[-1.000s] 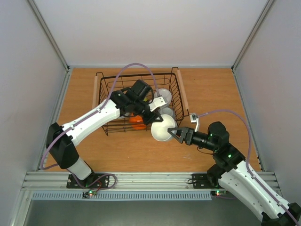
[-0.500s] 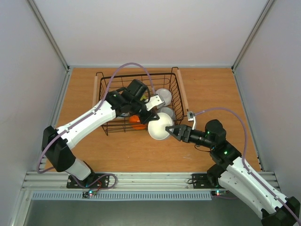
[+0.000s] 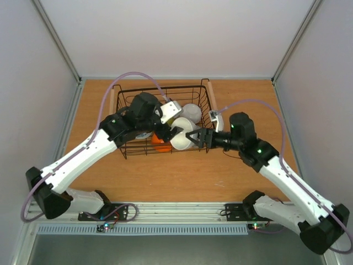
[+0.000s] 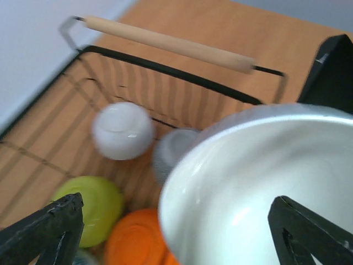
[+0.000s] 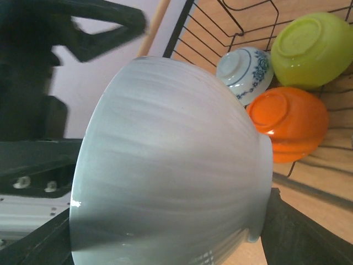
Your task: Load the bowls into the dish rack
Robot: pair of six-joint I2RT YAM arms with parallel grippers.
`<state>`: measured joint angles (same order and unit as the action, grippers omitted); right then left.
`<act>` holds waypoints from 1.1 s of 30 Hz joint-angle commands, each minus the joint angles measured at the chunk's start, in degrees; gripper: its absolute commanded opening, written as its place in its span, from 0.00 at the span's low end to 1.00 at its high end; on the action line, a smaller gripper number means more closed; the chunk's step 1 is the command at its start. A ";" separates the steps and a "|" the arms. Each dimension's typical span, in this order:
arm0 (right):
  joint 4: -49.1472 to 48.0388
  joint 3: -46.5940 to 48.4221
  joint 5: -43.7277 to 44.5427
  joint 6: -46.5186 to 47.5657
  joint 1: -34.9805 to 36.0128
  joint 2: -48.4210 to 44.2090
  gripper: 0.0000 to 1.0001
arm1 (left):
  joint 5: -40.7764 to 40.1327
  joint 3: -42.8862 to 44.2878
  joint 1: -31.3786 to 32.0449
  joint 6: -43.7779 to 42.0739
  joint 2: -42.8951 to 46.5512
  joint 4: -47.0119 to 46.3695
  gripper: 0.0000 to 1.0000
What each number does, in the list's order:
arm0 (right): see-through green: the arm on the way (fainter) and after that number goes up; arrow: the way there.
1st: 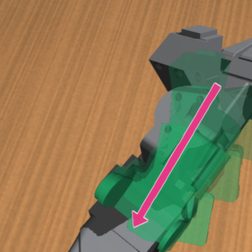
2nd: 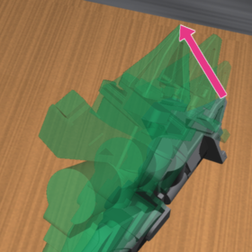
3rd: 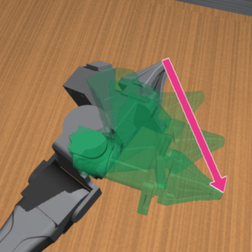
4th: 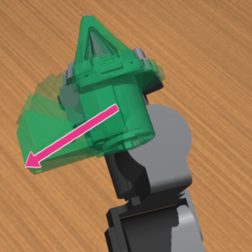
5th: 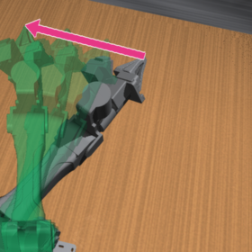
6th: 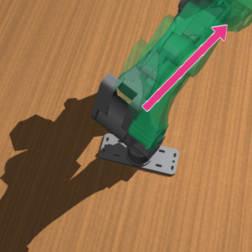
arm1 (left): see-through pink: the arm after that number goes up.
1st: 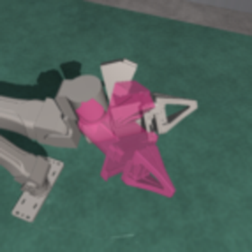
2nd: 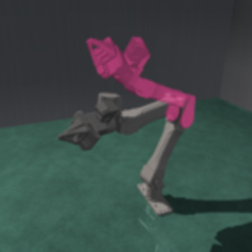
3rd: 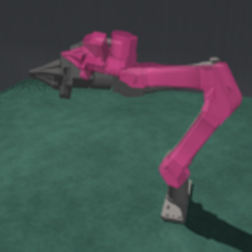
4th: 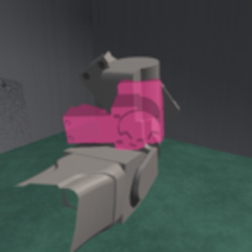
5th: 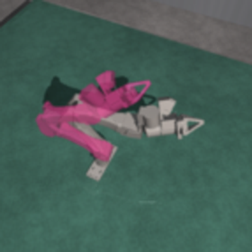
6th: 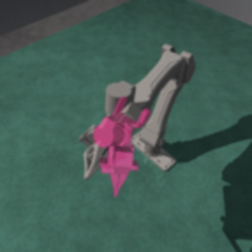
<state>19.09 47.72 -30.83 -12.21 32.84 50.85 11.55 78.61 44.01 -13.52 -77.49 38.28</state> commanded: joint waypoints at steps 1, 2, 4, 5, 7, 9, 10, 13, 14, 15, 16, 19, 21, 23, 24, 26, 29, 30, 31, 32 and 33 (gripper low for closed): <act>1.36 8.27 -0.29 8.35 0.29 9.06 0.01 | -17.77 -2.26 -0.76 -4.01 5.18 -7.55 0.92; 2.11 10.82 -0.41 9.63 0.23 12.23 0.01 | -20.99 -2.77 -0.97 -4.97 6.35 -8.96 0.92; 4.35 16.41 -0.43 13.11 0.25 18.76 0.01 | -26.38 -3.55 -1.78 -8.07 8.58 -10.82 0.92; 5.43 19.37 -0.57 14.80 0.29 22.11 0.01 | -28.24 -4.01 -2.52 -9.50 9.88 -11.86 0.92; 7.37 25.24 -1.85 18.51 0.46 28.75 0.01 | -29.57 -4.73 -5.12 -11.08 12.46 -12.74 0.94; 10.95 31.84 -2.36 22.61 1.48 34.99 0.01 | -28.59 -5.06 -8.64 -10.82 14.84 -12.22 0.95; 13.33 35.59 -1.99 25.15 2.65 38.18 0.01 | -27.81 -5.23 -10.29 -10.19 16.35 -11.70 0.95; 21.72 46.16 0.11 31.31 5.26 47.57 0.01 | -25.36 -6.55 -14.45 -8.48 19.01 -10.21 0.96; 24.06 50.48 1.00 33.27 5.99 49.86 0.01 | -24.87 -7.14 -15.43 -8.28 19.63 -9.82 0.96; 26.24 53.56 2.06 35.20 6.65 52.23 0.01 | -24.46 -7.83 -16.34 -7.94 20.19 -9.62 0.96; 28.40 56.20 2.56 37.08 7.23 54.31 0.01 | -23.97 -8.57 -17.54 -7.67 20.73 -9.33 0.97; 33.87 63.16 3.88 42.27 8.33 59.92 0.01 | -21.99 -10.73 -20.22 -6.53 21.92 -9.28 0.97; 37.41 67.50 4.54 45.47 8.94 63.22 0.01 | -21.18 -11.29 -21.60 -5.65 22.26 -9.25 0.97; 40.75 71.60 5.91 49.43 9.77 66.26 0.01 | -20.65 -11.34 -22.45 -5.10 22.14 -8.99 0.97; 42.19 73.37 6.97 50.80 10.37 68.25 0.01 | -20.42 -11.23 -22.78 -4.96 22.06 -8.87 0.98; 45.26 77.41 9.14 53.42 11.25 71.58 0.01 | -19.80 -11.24 -23.35 -4.56 22.04 -8.85 0.98; 50.23 84.55 12.58 56.69 11.99 77.11 0.01 | -19.39 -11.46 -23.94 -4.00 22.00 -8.69 0.98; 50.85 86.51 14.31 57.21 12.11 78.80 0.01 | -19.33 -11.60 -24.09 -3.96 22.04 -8.71 0.98; 51.52 88.08 14.93 57.65 12.15 80.54 0.01 | -19.18 -11.95 -24.20 -3.86 22.16 -8.78 0.98; 52.04 89.39 15.21 58.45 12.30 82.04 0.01 | -19.13 -12.15 -24.30 -3.80 22.27 -8.75 0.98; 52.09 90.47 15.52 59.09 12.45 83.48 0.01 | -19.11 -12.47 -24.38 -3.67 22.36 -8.88 0.98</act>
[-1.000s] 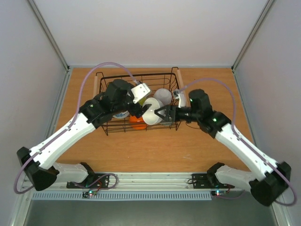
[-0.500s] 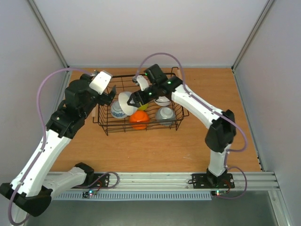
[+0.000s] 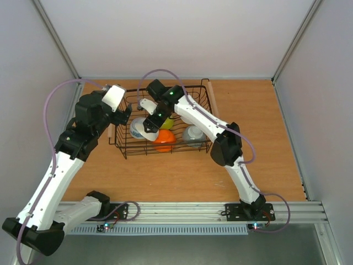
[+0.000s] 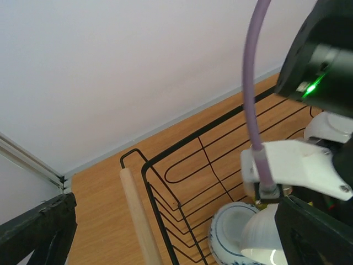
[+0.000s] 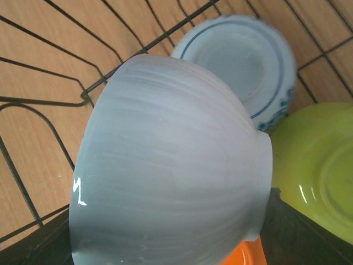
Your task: Load the bowls into the dish rack
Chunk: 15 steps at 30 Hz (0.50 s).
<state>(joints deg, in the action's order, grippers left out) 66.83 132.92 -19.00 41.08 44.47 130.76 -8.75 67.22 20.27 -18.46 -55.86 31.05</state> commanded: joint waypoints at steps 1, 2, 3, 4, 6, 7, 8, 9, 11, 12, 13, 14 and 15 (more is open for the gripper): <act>4.37 6.23 3.97 6.25 1.02 4.86 0.01 | 1.19 -1.44 -0.71 1.35 0.77 -1.69 0.98; 4.52 7.42 4.50 6.62 1.22 6.08 0.01 | 1.20 -1.54 -0.82 1.37 0.74 -1.69 0.98; 4.52 8.38 5.63 6.97 1.50 7.18 0.01 | 1.24 -1.64 -1.00 1.34 0.67 -1.69 0.98; 4.11 8.79 7.53 7.40 1.97 7.84 0.01 | 1.34 -1.77 -1.14 1.44 0.73 -1.69 0.98; 2.88 8.61 10.72 8.28 2.99 8.44 0.01 | 1.70 -1.97 -1.36 1.49 0.75 -1.69 0.98; 2.10 8.29 12.44 8.65 3.56 8.41 0.01 | 1.79 -2.05 -1.37 1.63 0.75 -1.69 0.98; 1.13 7.47 14.14 9.05 4.08 8.22 0.01 | 1.85 -2.09 -1.44 1.63 0.67 -1.81 0.98; -0.42 6.32 15.92 9.57 4.91 7.58 0.01 | 1.96 -2.21 -1.45 1.67 0.62 -1.88 0.99; -4.48 2.14 18.60 10.56 5.94 5.97 0.01 | 2.11 -2.40 -1.46 1.67 0.50 -1.94 0.98; -6.50 0.21 20.99 11.14 6.45 5.09 0.01 | 2.16 -2.48 -1.42 1.71 0.43 -2.01 0.99; -8.52 -1.94 22.27 11.66 6.89 3.97 0.01 | 2.21 -2.67 -1.39 1.69 0.48 -2.15 0.99; -10.51 -3.95 23.61 12.26 7.32 2.90 0.01 | 2.24 -2.78 -1.41 1.67 0.41 -2.20 0.98; -12.58 -6.16 24.96 12.91 7.76 1.83 0.01 | 2.25 -2.92 -1.50 1.67 0.30 -2.28 0.99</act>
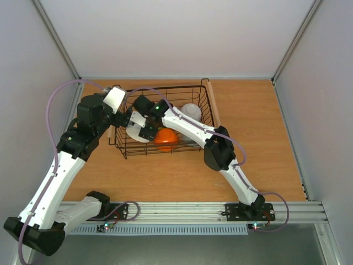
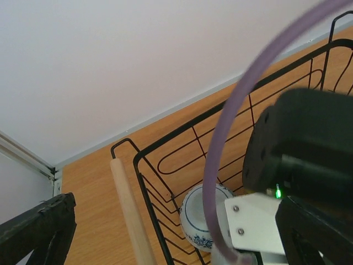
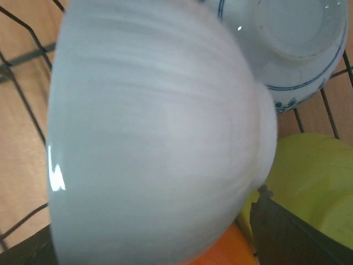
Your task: Load the bowls into the dish rack
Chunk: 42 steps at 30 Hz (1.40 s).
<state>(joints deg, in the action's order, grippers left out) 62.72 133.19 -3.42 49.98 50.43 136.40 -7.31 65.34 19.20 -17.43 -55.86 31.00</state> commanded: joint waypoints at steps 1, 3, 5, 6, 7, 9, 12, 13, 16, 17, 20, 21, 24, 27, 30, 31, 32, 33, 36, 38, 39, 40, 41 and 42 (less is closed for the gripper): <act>-10.64 -8.82 10.90 4.74 2.23 -5.11 0.01 | 0.87 -1.09 -0.42 0.64 0.31 -2.25 0.99; -15.89 -13.93 14.84 6.68 3.14 -7.61 0.01 | 0.95 -1.20 -0.48 0.69 0.24 -2.36 0.99; -20.62 -18.48 18.40 8.92 4.07 -9.69 0.01 | 1.21 -1.20 -0.48 0.71 0.15 -2.36 0.99; -22.73 -20.57 19.92 10.45 4.40 -10.76 0.01 | 1.36 -1.24 -0.48 0.73 0.08 -2.37 0.99; -25.37 -23.08 21.19 11.51 4.75 -11.71 0.01 | 1.42 -1.24 -0.44 0.73 -0.02 -2.35 0.99; -30.86 -27.79 23.65 13.49 5.21 -13.79 0.01 | 1.45 -1.29 -0.47 0.81 -0.19 -2.45 0.99; -36.28 -32.51 24.98 15.12 5.46 -15.99 0.01 | 1.51 -1.27 -0.48 0.82 -0.46 -2.57 0.99; -37.19 -33.13 25.09 15.29 5.46 -16.29 0.01 | 1.51 -1.27 -0.43 0.90 -0.56 -2.53 0.99; -37.24 -33.06 25.36 15.38 5.46 -16.04 0.01 | 1.66 -1.16 -0.51 1.06 -0.66 -2.36 0.99; -37.41 -32.94 25.42 15.22 5.46 -15.88 0.01 | 1.83 -1.12 -0.51 1.12 -0.67 -2.35 0.99; -36.96 -30.80 26.75 13.37 5.38 -14.50 0.01 | 2.03 -1.09 -0.46 1.08 -0.62 -2.03 0.99; -36.95 -30.17 27.02 12.62 5.38 -14.08 0.01 | 2.11 -1.09 -0.53 1.08 -0.59 -1.94 0.99; -36.06 -28.26 26.32 9.09 5.14 -13.95 0.01 | 1.77 -1.14 -0.48 1.09 -0.08 -1.97 0.99; -34.02 -26.62 23.99 3.66 4.38 -15.04 0.01 | 0.56 -0.74 -0.55 1.29 0.93 -2.20 0.99; -32.22 -25.81 20.94 -0.74 3.29 -16.84 0.01 | 0.43 -0.06 -0.54 1.58 1.10 -1.59 0.99; -31.36 -25.49 19.76 -2.23 2.88 -17.27 0.01 | 0.38 0.00 -0.57 1.68 1.10 -1.60 0.99; -30.37 -25.22 18.84 -3.50 2.50 -17.83 0.01 | 0.37 0.03 -0.55 1.70 1.14 -1.57 0.99; -29.28 -24.77 17.86 -4.87 2.03 -18.22 0.01 | 0.33 0.17 -0.49 1.76 1.07 -1.56 0.99; -25.50 -22.59 15.58 -8.39 0.59 -19.13 0.01 | 0.85 0.67 -0.52 1.87 1.19 -0.74 0.99; -22.27 -19.94 13.37 -11.26 -0.85 -19.59 0.01 | 2.89 0.87 -0.55 1.14 0.98 0.25 0.99; -20.57 -18.72 12.19 -12.94 -1.61 -19.81 0.01 | 3.34 0.69 -0.57 0.83 0.89 0.25 0.99; -19.33 -17.69 10.98 -14.57 -2.40 -20.11 0.01 | 3.55 0.29 -0.57 0.60 0.84 -0.02 0.99; -18.16 -16.70 9.73 -16.29 -3.09 -20.63 0.01 | 3.61 -0.12 -0.55 0.41 0.75 -0.33 0.99; -17.21 -15.92 8.42 -17.78 -3.56 -21.12 0.01 | 3.62 -0.40 -0.55 0.39 0.51 -0.47 0.99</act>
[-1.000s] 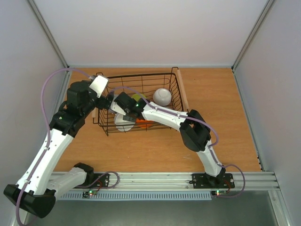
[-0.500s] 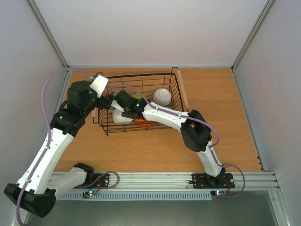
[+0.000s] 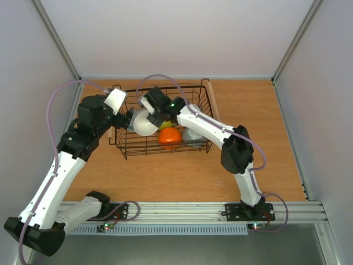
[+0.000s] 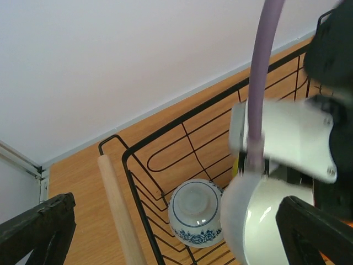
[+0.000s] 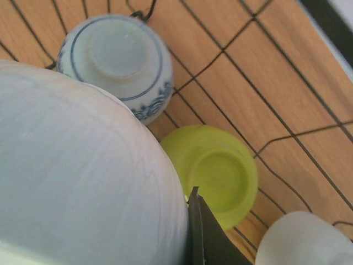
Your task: Load the bowls into the dish rack
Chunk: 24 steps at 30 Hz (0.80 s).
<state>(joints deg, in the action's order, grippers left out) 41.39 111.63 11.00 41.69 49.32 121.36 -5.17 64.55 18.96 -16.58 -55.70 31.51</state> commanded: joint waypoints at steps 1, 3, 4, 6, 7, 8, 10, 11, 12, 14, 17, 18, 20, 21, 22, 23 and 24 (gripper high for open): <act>5.03 6.26 -7.26 -10.85 -2.69 -6.61 0.01 | 1.59 0.20 -0.27 -0.41 0.11 -1.10 0.99; 6.95 8.27 -8.90 -13.35 -2.76 -7.23 0.01 | 1.68 0.18 -0.28 0.07 -0.82 -1.03 0.98; 7.95 9.60 -9.03 -14.68 -2.82 -7.25 0.01 | 1.84 0.28 -0.32 0.32 -1.26 -0.90 0.98; 9.92 12.62 -8.91 -17.35 -2.97 -6.92 0.01 | 2.42 0.45 -0.29 0.70 -1.95 -0.78 0.97; 10.89 14.34 -9.57 -18.52 -3.08 -6.59 0.01 | 2.63 0.55 -0.31 1.07 -2.24 -0.75 0.97; 11.62 15.79 -10.27 -19.39 -3.09 -6.31 0.01 | 2.80 0.53 -0.24 1.31 -2.49 -0.75 0.97; 12.29 18.46 -13.23 -20.82 -3.09 -5.80 0.01 | 3.07 0.33 -0.29 1.78 -3.06 -0.91 0.97; 12.95 20.03 -13.88 -21.20 -3.09 -5.36 0.01 | 3.19 0.20 -0.31 1.96 -3.35 -1.04 0.97; 13.58 21.62 -14.43 -21.48 -3.09 -4.80 0.01 | 3.31 0.08 -0.25 2.19 -3.63 -1.20 0.97; 14.98 24.16 -14.98 -21.89 -3.09 -3.87 0.01 | 3.28 -0.11 -0.32 2.66 -4.37 -1.52 0.96; 15.51 24.74 -15.14 -22.38 -3.09 -3.88 0.01 | 2.98 -0.13 -0.24 3.03 -5.77 -1.92 0.88; 15.44 24.34 -15.20 -22.50 -3.09 -4.18 0.01 | 2.85 -0.13 -0.31 3.08 -6.24 -2.08 0.80; 15.14 23.18 -15.43 -22.77 -3.00 -5.00 0.01 | 2.71 -0.04 -0.31 3.26 -7.08 -2.30 0.60; 14.89 22.40 -15.81 -22.87 -3.05 -5.49 0.01 | 2.79 -0.04 -0.29 3.30 -7.40 -2.38 0.47; 14.46 21.48 -16.26 -22.95 -2.96 -5.97 0.01 | 2.79 -0.04 -0.27 3.37 -7.67 -2.49 0.39; 14.12 20.66 -16.66 -23.03 -2.95 -6.53 0.01 | 2.82 0.03 -0.29 3.39 -7.89 -2.53 0.31; 13.68 19.72 -17.12 -23.18 -2.94 -7.10 0.01 | 2.94 0.04 -0.29 3.39 -8.05 -2.51 0.23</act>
<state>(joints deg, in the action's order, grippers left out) 56.62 132.40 -0.14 19.81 45.87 117.62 0.49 64.58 19.75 -11.33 -61.95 29.36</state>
